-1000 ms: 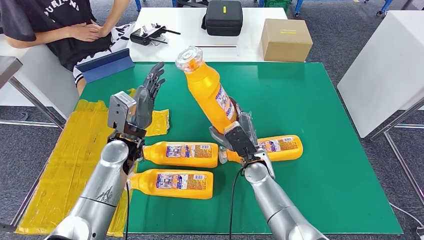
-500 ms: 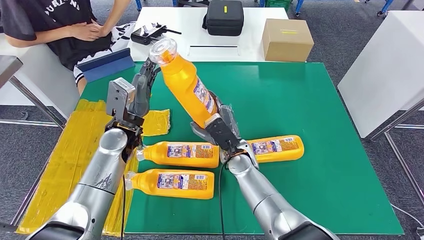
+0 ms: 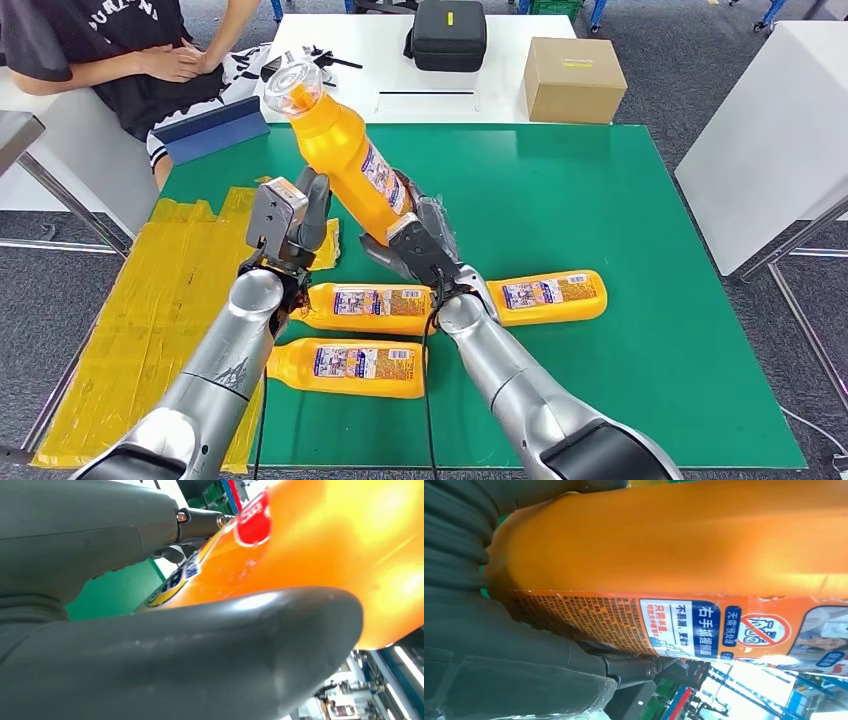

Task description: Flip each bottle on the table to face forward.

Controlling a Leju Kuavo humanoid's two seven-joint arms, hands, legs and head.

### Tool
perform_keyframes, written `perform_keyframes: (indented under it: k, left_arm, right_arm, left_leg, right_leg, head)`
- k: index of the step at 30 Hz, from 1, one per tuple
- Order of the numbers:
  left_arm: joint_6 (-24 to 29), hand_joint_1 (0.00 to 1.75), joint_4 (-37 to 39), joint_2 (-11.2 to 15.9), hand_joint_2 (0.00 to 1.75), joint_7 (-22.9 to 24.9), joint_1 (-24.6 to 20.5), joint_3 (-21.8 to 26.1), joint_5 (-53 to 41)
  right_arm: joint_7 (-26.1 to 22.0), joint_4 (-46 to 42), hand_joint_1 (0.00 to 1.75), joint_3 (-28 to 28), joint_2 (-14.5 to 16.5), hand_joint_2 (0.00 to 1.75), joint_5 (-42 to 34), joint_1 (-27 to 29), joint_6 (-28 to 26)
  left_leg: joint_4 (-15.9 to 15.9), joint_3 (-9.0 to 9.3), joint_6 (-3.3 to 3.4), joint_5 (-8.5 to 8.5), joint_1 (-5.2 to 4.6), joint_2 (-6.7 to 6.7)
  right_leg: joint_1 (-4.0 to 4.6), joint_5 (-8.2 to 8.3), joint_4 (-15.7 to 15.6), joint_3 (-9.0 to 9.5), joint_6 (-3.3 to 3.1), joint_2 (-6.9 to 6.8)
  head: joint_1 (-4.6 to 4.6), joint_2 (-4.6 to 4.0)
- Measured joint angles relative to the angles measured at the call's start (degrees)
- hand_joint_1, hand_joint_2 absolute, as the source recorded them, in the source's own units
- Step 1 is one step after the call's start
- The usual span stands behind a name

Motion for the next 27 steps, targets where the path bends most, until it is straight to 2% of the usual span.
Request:
perform_keyframes:
  k: [12,17,27]
  left_arm:
    - [1.1,0.00,0.0,-0.2,0.00,0.0,0.9,0.1,-0.1]
    - [1.8,0.00,0.0,-0.2,0.00,0.0,1.0,0.3,0.2]
    - [2.3,0.00,-0.2,-0.2,0.00,0.5,1.0,0.5,0.9]
  right_arm:
    - [2.0,5.4,1.75,0.0,0.6,1.75,0.6,-2.6,-0.2]
    - [4.0,6.8,1.75,0.5,0.8,1.75,1.7,-2.9,-1.9]
    - [8.3,7.9,1.75,5.8,1.0,1.75,2.9,-3.3,-5.5]
  left_leg:
    - [0.0,0.00,0.00,0.00,0.00,0.00]
    - [0.0,0.00,0.00,0.00,0.00,0.00]
    - [0.0,0.01,-0.01,0.00,0.00,0.00]
  right_leg:
    - [0.00,0.00,0.0,0.00,0.00,0.00]
    - [0.00,0.00,0.0,0.00,0.00,0.00]
    - [0.01,0.00,0.0,0.00,0.00,0.00]
  head:
    - [-0.01,0.00]
    - [-0.01,0.00]
    - [-0.01,0.00]
